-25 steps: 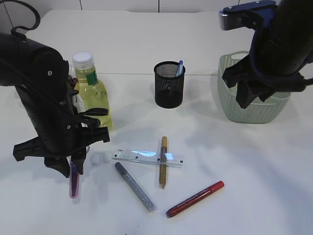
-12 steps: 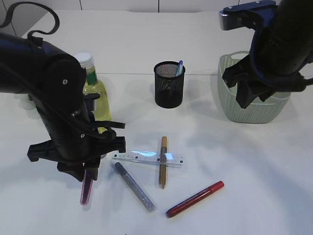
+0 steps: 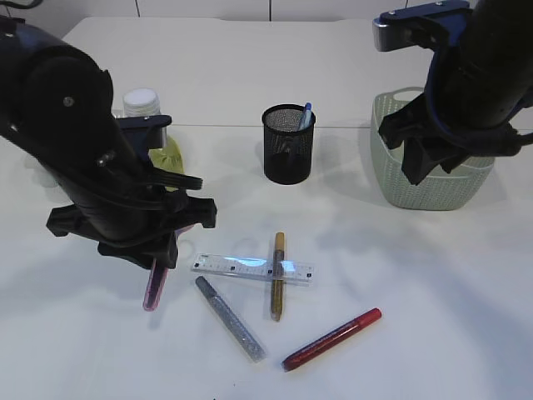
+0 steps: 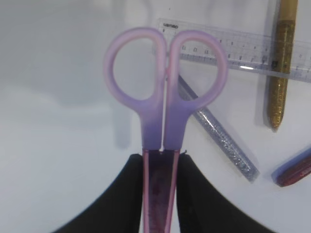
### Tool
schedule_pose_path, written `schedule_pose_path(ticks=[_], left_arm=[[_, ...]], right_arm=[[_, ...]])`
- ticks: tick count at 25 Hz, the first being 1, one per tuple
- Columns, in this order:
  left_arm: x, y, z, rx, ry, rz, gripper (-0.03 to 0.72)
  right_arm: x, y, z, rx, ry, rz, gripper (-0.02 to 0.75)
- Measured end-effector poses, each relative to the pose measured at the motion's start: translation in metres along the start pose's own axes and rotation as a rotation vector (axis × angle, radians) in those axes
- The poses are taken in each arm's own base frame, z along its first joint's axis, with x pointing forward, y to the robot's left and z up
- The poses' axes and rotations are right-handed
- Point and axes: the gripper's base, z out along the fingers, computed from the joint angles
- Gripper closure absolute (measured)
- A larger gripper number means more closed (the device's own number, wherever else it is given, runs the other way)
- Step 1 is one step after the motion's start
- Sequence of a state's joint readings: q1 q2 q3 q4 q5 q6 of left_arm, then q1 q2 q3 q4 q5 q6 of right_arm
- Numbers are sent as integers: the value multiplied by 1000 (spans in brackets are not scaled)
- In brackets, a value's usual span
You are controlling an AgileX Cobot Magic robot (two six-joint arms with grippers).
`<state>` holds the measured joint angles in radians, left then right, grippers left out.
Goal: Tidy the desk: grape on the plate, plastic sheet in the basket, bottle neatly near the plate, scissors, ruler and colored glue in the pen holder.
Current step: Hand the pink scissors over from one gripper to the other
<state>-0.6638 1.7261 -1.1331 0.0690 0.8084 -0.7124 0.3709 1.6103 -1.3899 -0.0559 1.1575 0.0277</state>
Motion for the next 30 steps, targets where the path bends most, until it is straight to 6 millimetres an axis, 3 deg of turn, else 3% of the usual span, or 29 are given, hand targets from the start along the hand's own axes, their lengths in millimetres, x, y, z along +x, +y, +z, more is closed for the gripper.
schedule_pose_path(ticks=[10,30], left_arm=[[-3,-1,-24,72,-100,96,545],[-11,-8,-29,135,-212,234,546]], right_arm=[[0,0,0,0,0,0,386],[-8,5,-1,-58,-90,-7,386]])
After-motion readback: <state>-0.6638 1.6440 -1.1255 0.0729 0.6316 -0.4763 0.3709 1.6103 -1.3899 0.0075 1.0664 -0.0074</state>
